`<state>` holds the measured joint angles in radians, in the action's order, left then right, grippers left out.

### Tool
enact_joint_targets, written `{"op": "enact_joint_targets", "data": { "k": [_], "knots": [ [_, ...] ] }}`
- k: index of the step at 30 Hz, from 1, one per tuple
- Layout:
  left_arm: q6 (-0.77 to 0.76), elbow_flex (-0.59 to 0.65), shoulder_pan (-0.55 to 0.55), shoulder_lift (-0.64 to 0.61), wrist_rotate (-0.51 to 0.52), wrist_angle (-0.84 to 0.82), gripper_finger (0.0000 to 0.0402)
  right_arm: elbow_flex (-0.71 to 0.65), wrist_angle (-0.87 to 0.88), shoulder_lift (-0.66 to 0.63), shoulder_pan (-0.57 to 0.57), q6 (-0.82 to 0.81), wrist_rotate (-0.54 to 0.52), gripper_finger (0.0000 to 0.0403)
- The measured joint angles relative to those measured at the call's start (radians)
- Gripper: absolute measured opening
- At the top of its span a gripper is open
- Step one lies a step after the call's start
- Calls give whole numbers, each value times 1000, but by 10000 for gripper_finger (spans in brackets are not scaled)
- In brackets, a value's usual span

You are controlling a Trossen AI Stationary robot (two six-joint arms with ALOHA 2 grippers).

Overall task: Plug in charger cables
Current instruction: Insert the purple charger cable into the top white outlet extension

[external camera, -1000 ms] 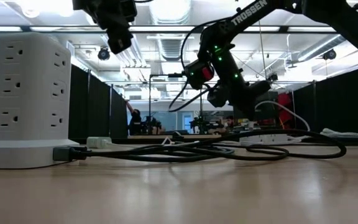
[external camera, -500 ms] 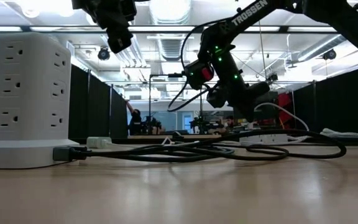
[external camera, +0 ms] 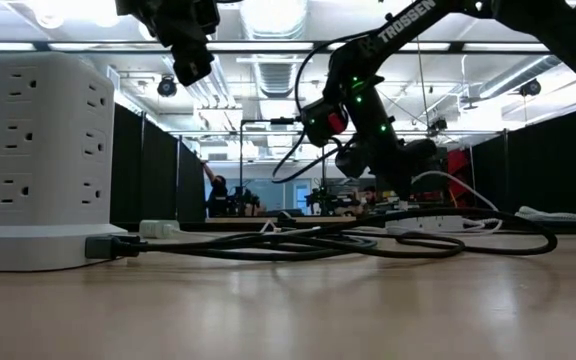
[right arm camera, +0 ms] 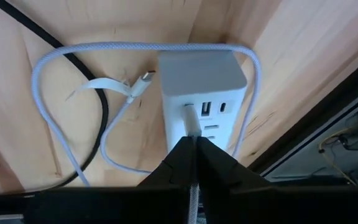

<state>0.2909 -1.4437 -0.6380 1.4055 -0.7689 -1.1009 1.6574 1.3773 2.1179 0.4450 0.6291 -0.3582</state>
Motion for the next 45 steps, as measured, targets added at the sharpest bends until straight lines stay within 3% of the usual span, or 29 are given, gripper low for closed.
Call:
{"op": "enact_joint_targets", "data": {
  "k": [6, 17, 19, 22, 27, 32, 34, 41, 45],
  "knots": [
    [20, 0, 0, 0, 0, 2, 108, 0, -10, -43, 0, -43, 65, 36],
    [37, 0, 0, 0, 2, 7, 110, 1, 27, -216, 0, -127, 91, 186],
    [37, 0, 0, 0, 2, 7, 108, 0, 26, -267, 2, -152, 130, 200],
    [41, 0, 0, 0, 2, 8, 106, -22, 20, -340, 11, -222, 274, 207],
    [41, 0, 0, 0, 3, 9, 108, -110, -5, -420, 10, -289, 417, 162],
    [41, 0, 0, 0, 3, 43, 109, -245, -150, -436, 13, -240, 525, 30],
    [34, 0, 0, 0, 2, 63, 109, -313, -252, -429, 14, -201, 541, 13],
    [-33, 0, 0, 1, 3, 78, 109, -508, -452, -368, 37, -106, 439, 2],
    [-50, 0, 0, 1, 2, 83, 109, -556, -544, -331, 54, -54, 308, 2]
  ]
}}
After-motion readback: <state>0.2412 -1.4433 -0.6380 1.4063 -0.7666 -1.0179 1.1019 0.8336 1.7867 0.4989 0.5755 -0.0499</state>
